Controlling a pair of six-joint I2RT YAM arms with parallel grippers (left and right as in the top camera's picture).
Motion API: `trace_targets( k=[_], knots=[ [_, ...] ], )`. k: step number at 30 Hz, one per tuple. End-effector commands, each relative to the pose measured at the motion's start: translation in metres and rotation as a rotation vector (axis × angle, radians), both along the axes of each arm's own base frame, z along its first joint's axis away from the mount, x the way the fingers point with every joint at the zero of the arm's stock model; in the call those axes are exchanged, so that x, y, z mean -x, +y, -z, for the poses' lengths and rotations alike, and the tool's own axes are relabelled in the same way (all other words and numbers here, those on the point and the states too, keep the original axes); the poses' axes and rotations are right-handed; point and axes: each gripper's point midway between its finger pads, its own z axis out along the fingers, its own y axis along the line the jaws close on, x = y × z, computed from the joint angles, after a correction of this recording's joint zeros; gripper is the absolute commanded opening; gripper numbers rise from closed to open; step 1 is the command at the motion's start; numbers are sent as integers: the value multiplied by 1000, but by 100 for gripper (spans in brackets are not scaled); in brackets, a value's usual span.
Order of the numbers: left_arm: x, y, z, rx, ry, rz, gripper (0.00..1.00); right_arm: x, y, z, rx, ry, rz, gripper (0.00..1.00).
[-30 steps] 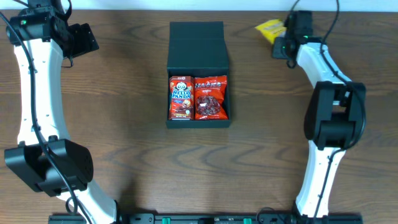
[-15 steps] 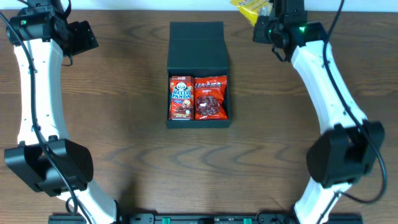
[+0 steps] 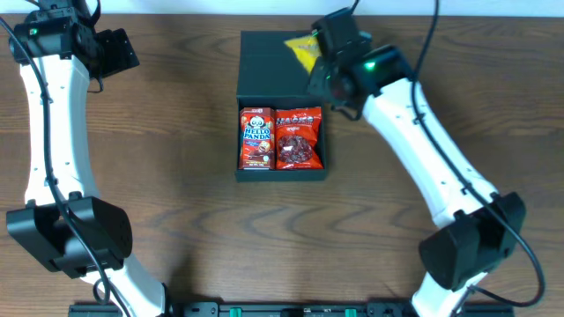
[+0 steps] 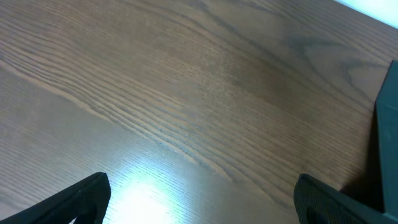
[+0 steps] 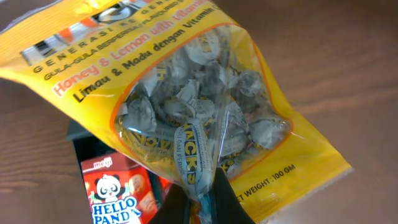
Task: Pack container
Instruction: 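Carry the yellow Hacks bag left and lower it into the green box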
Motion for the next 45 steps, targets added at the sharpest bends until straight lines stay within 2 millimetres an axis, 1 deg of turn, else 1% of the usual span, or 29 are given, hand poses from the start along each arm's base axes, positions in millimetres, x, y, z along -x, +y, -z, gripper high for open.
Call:
trace_targets(
  k=[1, 5, 8, 13, 16, 19, 21, 28, 35, 40, 41, 43, 44, 45],
  knots=[
    [0, 4, -3, -21, -2, 2, 95, 9, 8, 4, 24, -22, 150, 2],
    [0, 4, -3, -24, -1, 7, 95, 32, 32, 21, 17, 33, 200, 2],
    [0, 5, -3, -24, -1, 8, 95, 48, 44, 46, 39, 103, 250, 2],
    [0, 5, -3, -39, 4, 32, 95, 67, 45, 86, 107, 204, 344, 2],
    [0, 5, -3, -44, 5, 38, 95, 74, 43, 101, 133, 243, 396, 2],
    [0, 5, -3, -48, 6, 45, 95, 77, 46, 114, 131, 275, 426, 2],
    [-1, 5, -4, -48, 4, 45, 95, 79, 47, 119, 119, 286, 460, 2],
    [-1, 5, -4, -48, 3, 45, 95, 85, 54, 122, 58, 314, 554, 2],
    [-1, 5, -4, -48, 4, 44, 95, 83, 69, 123, 4, 316, 536, 2],
    [-1, 5, -4, -48, 4, 45, 95, 80, 74, 123, -13, 303, 530, 2],
    [-1, 5, -4, -48, 4, 45, 95, 80, 74, 123, -13, 303, 529, 13],
    [-1, 5, -4, -49, 4, 45, 95, 80, 74, 122, -2, 302, 500, 52],
    [-1, 5, -4, -49, 3, 45, 95, 79, 74, 122, 5, 299, 476, 65],
    [-1, 5, -4, -49, 3, 45, 95, 77, 75, 122, 11, 297, 445, 75]
  ],
)
